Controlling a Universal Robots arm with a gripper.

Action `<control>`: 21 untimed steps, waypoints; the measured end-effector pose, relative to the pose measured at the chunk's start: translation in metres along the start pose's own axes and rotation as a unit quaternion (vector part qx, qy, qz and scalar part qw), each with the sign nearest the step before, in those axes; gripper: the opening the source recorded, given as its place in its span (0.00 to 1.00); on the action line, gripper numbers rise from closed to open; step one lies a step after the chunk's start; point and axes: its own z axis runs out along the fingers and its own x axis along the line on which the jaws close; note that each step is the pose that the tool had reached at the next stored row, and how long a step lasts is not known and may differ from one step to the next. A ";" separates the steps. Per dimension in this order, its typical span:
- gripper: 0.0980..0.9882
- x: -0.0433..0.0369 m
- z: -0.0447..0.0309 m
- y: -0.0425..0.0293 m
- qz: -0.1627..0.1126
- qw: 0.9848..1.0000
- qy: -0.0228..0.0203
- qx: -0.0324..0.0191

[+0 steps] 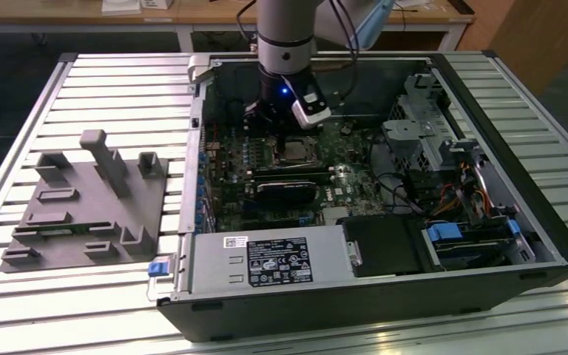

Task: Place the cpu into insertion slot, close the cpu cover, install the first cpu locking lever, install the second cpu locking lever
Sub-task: 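Close the cpu cover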

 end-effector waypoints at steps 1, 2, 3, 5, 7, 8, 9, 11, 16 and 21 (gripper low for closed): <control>0.01 0.0007 0.0007 -0.0001 0.000 1.000 0.000 0.000; 0.01 0.0014 0.0015 -0.0001 0.000 1.000 0.000 0.000; 0.01 0.0020 0.0023 -0.0001 0.000 1.000 0.000 0.000; 0.01 0.0030 0.0036 -0.0002 0.000 1.000 0.000 0.000; 0.01 0.0037 0.0046 -0.0003 0.000 1.000 0.000 0.000; 0.01 0.0039 0.0050 -0.0004 0.000 1.000 0.000 0.000; 0.01 0.0041 0.0055 -0.0004 0.000 1.000 0.000 0.000; 0.01 0.0042 0.0061 -0.0004 0.000 1.000 0.000 0.000; 0.01 0.0043 0.0067 -0.0004 0.000 1.000 0.000 0.000; 0.01 0.0031 0.0069 -0.0003 0.000 1.000 0.000 0.000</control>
